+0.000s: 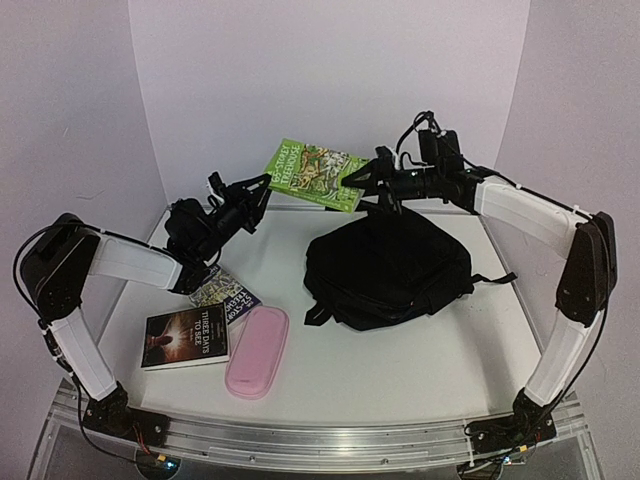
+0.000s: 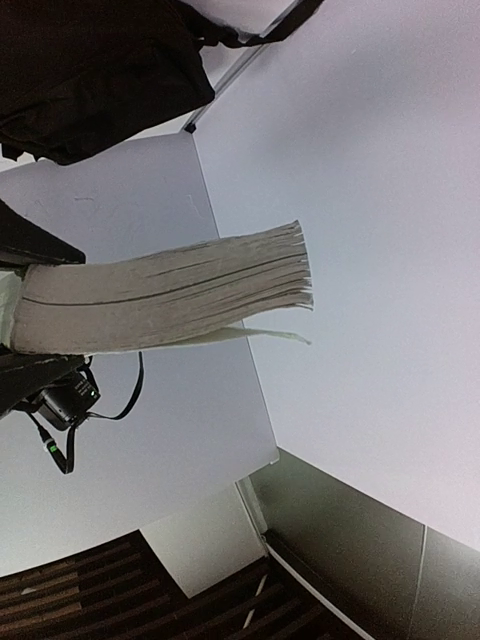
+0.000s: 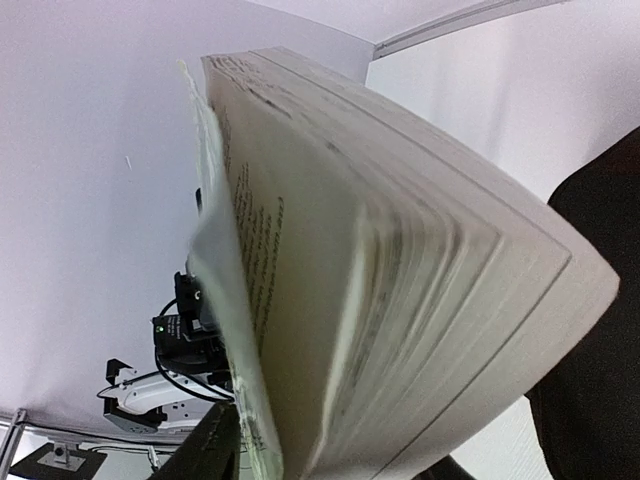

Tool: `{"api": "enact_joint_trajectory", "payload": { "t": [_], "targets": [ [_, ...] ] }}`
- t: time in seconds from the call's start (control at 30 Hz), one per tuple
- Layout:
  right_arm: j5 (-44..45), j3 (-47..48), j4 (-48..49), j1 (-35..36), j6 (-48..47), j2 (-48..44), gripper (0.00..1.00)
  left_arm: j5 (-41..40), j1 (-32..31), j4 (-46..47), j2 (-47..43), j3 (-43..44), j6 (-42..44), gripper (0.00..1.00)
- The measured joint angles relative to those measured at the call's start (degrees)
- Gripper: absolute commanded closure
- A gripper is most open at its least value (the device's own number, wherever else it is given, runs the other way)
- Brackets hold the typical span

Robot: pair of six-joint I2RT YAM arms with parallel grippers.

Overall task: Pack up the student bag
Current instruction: Pick up the book from the center of the board.

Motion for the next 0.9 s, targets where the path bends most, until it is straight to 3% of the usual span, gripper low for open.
{"api": "enact_joint_trajectory", "payload": {
  "t": [0.13, 0.2, 0.3, 0.37, 0.43, 0.53, 0.7, 0.9],
  "targets": [
    [0.0, 0.0, 0.0, 0.0, -0.5, -0.6, 0.41, 0.0, -0.5, 0.4, 0.4, 0.2, -0.6, 1.0],
    [0.1, 0.0, -0.1, -0.2, -0.6, -0.6, 0.5, 0.1, -0.8, 0.4, 1.0, 1.0, -0.7, 1.0],
    [0.3, 0.0, -0.1, -0.6, -1.0, -0.6, 0.74, 0.1, -1.3, 0.5, 2.0, 2.2, -1.1, 0.98],
    [0.4, 0.0, -0.1, -0.9, -1.3, -0.6, 0.87, 0.1, -1.6, 0.6, 2.8, 2.7, -1.6, 0.87],
    [0.0, 0.1, -0.3, -1.2, -1.3, -0.7, 0.98, 0.1, -1.8, 0.8, 3.5, 2.8, -2.1, 0.62],
    [-0.7, 0.2, -0.9, -2.2, -1.7, -0.7, 1.0, 1.7, -1.8, 0.8, 3.9, 2.9, -2.0, 0.33],
    [-2.9, -1.9, -1.2, -4.3, -3.2, -2.0, 1.0, 8.0, -2.9, -6.0, 1.1, 2.8, 2.9, 0.15],
    [-10.7, -9.4, -2.2, -5.5, -7.4, -8.9, 1.0, 16.7, -3.2, -29.0, -6.5, 5.7, 15.7, 0.07]
  ]
}}
